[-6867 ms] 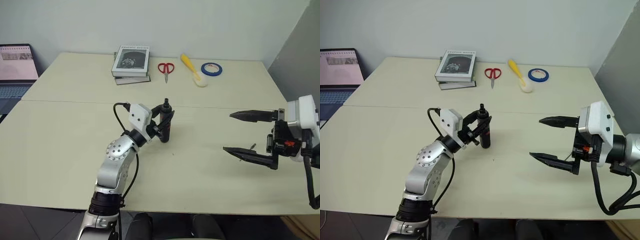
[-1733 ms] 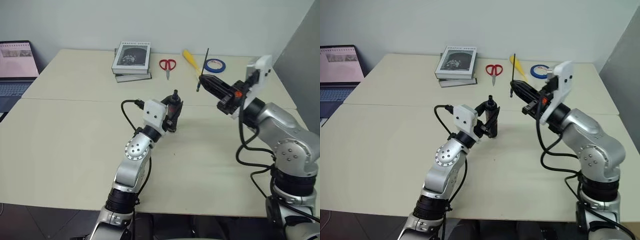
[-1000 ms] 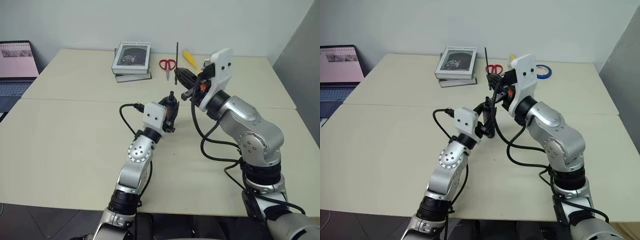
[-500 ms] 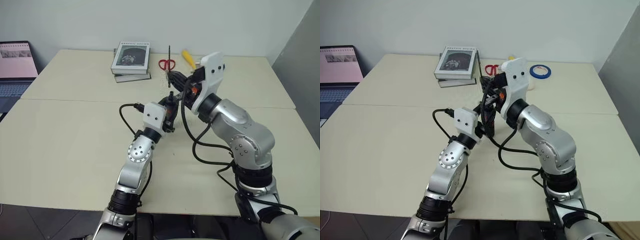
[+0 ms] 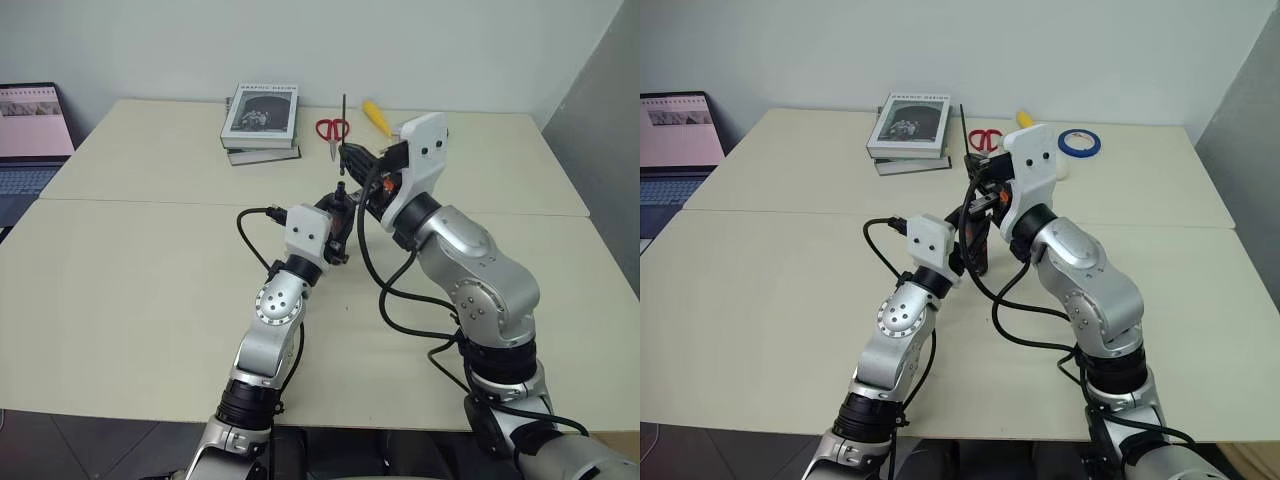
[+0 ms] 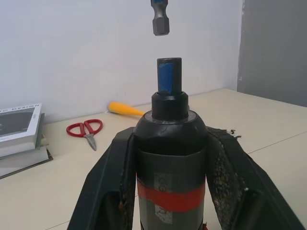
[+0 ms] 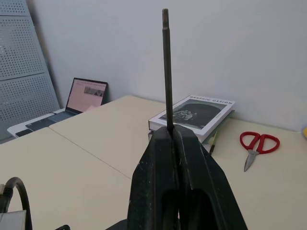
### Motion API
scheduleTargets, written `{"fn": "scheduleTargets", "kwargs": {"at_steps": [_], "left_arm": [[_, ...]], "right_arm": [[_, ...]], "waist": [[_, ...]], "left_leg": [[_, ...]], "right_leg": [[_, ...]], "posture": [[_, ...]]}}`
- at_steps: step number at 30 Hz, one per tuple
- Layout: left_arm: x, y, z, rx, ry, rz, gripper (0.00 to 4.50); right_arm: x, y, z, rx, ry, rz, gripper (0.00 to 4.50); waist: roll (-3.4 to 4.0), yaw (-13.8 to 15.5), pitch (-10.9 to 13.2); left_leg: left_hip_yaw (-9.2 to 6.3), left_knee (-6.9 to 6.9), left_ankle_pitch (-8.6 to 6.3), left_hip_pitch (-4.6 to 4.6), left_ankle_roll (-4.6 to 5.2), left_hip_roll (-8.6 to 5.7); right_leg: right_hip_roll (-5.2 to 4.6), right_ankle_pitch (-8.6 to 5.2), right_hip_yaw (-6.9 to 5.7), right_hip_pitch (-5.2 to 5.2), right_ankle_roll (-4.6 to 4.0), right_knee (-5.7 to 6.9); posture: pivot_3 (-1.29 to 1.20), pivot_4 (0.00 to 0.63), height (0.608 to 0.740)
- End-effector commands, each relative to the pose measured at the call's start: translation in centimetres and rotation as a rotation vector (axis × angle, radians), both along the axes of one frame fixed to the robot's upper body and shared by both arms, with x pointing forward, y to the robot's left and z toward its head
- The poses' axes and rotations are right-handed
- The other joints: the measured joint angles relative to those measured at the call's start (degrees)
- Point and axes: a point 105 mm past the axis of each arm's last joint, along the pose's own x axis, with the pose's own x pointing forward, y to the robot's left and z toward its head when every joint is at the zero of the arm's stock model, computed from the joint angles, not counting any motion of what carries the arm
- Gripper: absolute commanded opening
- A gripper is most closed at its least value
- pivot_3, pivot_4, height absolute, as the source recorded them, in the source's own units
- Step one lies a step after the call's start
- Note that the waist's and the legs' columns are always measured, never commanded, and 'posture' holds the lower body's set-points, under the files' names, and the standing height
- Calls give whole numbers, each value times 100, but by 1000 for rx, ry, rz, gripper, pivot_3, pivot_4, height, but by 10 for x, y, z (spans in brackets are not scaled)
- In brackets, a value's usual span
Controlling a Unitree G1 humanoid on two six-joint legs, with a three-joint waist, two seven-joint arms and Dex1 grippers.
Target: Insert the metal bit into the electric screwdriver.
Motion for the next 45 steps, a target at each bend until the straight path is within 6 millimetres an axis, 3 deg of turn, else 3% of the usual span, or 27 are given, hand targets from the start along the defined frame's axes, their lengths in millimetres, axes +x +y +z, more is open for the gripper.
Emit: {"fn": "scheduleTargets", "kwargs": {"at_steps": [1,45], "left_arm": [[-1,6,7,-4,-31,27,1658],[-1,7,6,1,-27,29,1658]], "right_arm": [[-11,1,11,24,-64,17,0],[-12,4,2,-2,-71,21,0]], "waist": [[0,-1,0],[0,-67,0]], "left_leg": [[0,0,0,0,0,0],[0,-2,0,0,0,0]], "right_leg": [[0,0,0,0,0,0],[0,-6,0,-1,8,-2]], "posture": [[0,150,740],[0,150,740]]}}
